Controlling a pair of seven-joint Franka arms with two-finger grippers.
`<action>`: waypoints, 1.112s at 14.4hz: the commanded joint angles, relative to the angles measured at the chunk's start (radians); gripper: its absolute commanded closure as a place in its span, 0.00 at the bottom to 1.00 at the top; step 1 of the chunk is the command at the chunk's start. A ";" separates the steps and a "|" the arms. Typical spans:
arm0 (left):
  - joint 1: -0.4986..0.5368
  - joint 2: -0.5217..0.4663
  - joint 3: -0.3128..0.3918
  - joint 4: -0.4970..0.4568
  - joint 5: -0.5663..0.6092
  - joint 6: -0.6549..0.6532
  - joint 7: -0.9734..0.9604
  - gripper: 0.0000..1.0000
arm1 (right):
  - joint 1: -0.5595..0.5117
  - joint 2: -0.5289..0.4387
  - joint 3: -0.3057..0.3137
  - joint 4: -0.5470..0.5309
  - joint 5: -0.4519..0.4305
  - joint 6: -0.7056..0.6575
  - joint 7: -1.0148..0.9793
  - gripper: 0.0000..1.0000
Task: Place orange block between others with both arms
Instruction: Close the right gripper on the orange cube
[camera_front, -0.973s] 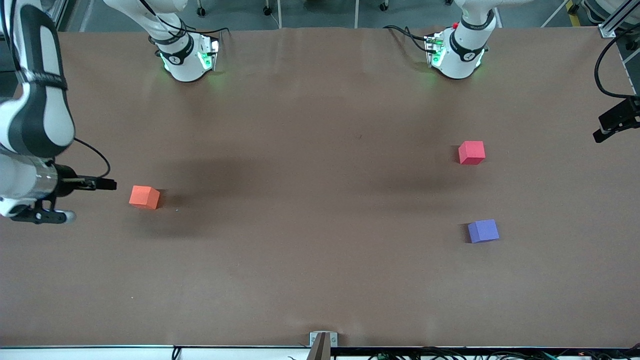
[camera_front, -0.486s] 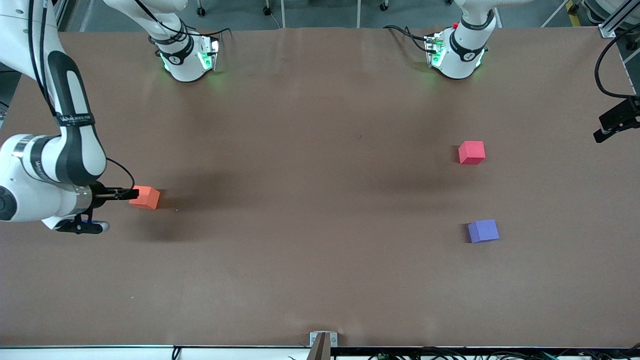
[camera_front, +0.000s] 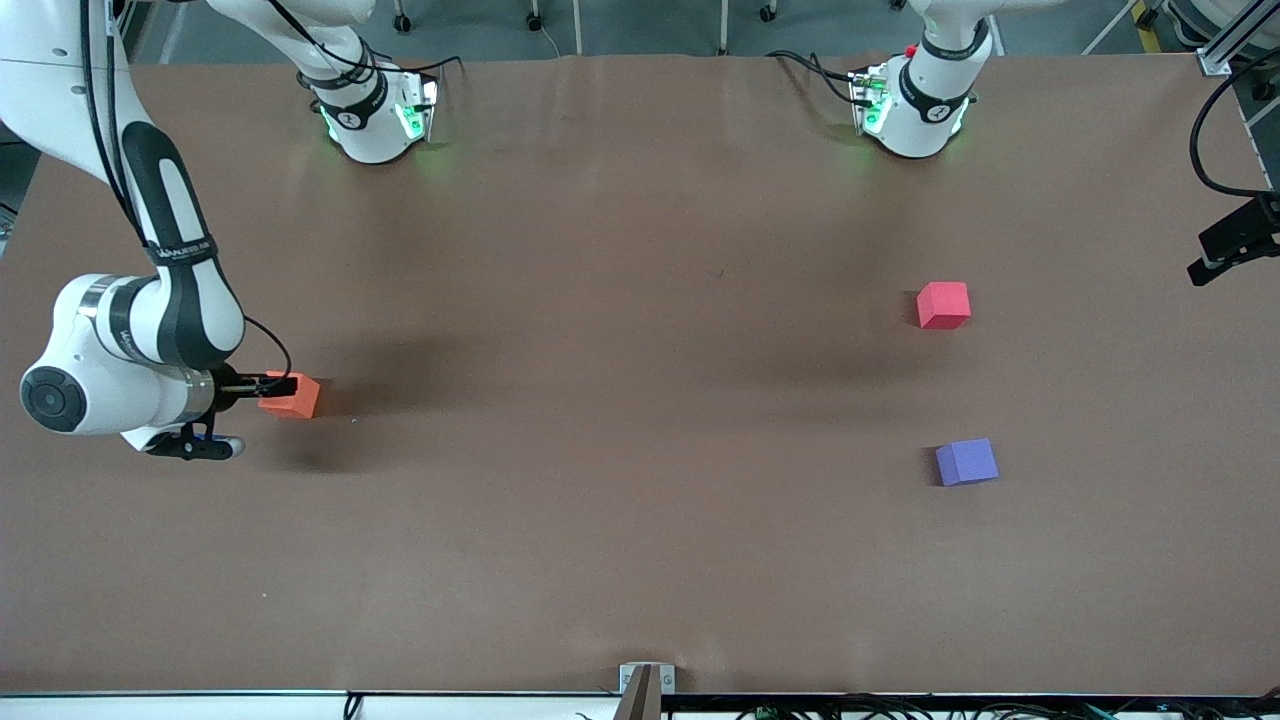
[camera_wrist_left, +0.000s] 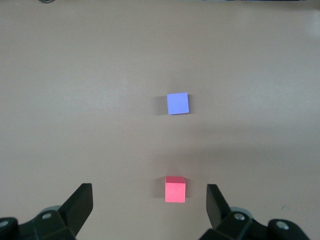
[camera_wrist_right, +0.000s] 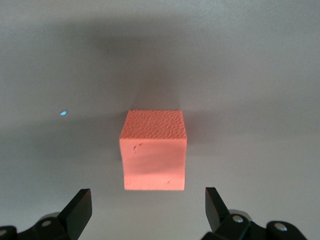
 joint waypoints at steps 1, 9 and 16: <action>0.017 -0.004 -0.005 0.001 -0.005 0.003 -0.006 0.00 | -0.033 0.027 0.013 -0.014 -0.033 0.059 -0.008 0.00; 0.017 -0.004 -0.003 0.001 -0.004 0.009 -0.006 0.00 | -0.033 0.052 0.016 -0.012 -0.022 0.044 -0.002 0.00; 0.018 -0.004 -0.003 -0.001 -0.004 0.009 -0.005 0.00 | -0.030 0.049 0.017 0.028 -0.013 0.010 -0.004 0.00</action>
